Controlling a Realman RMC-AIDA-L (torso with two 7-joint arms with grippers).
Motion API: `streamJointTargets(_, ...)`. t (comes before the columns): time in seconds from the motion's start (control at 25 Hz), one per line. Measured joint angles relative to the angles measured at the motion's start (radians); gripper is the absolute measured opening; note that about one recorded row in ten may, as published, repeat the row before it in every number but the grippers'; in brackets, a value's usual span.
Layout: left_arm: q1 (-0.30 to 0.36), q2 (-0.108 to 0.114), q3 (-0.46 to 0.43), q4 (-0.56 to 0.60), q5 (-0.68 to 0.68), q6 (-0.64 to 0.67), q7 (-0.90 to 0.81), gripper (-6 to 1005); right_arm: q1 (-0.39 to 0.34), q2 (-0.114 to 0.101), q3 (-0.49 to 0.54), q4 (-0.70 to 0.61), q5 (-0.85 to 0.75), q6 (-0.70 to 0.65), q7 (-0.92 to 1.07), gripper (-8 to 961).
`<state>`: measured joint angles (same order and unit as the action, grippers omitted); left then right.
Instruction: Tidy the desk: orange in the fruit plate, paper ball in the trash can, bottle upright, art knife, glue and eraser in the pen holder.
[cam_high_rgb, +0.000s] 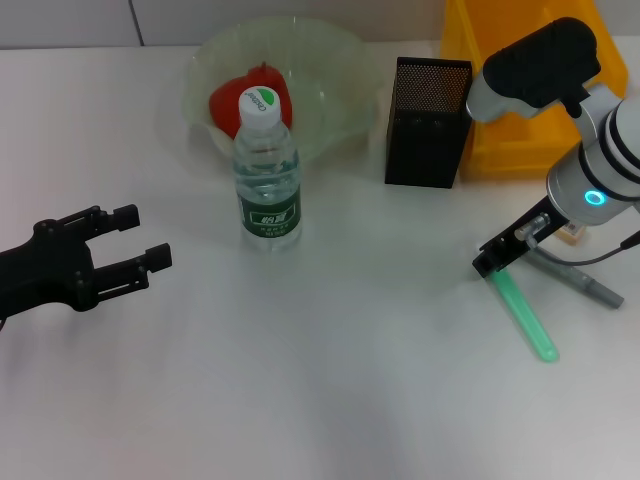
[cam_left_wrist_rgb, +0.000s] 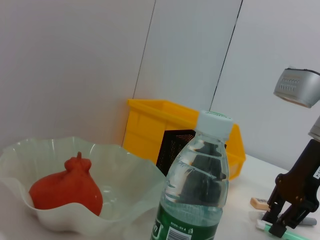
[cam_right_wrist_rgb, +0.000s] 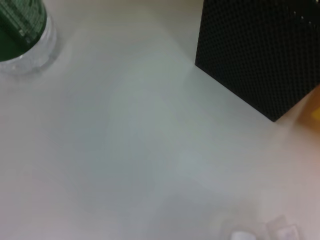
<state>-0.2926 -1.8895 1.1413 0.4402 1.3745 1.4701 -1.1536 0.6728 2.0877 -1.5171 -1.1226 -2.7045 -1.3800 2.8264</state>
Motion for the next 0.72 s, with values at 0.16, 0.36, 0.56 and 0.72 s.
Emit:
streamJointTargets(0.16, 0.0, 0.0, 0.0, 0.0, 0.0, -0.001, 0.0, 773, 0.001, 0.0, 0.0, 0.001, 0.0, 0.0, 0.0, 332)
streamJointTargets(0.36, 0.0, -0.001, 0.0, 0.0, 0.0, -0.003, 0.0, 773, 0.001, 0.0, -0.002, 0.003, 0.0, 0.001, -0.002, 315)
streamJointTargets(0.56, -0.001, -0.004, 0.0, 0.0, 0.0, -0.012, 0.0, 773, -0.001, 0.0, -0.002, 0.001, 0.002, 0.002, -0.015, 255)
streamJointTargets(0.72, -0.001, -0.004, 0.0, 0.0, 0.0, -0.012, 0.0, 772, -0.004, 0.0, 0.003, -0.006, 0.022, 0.002, -0.026, 173)
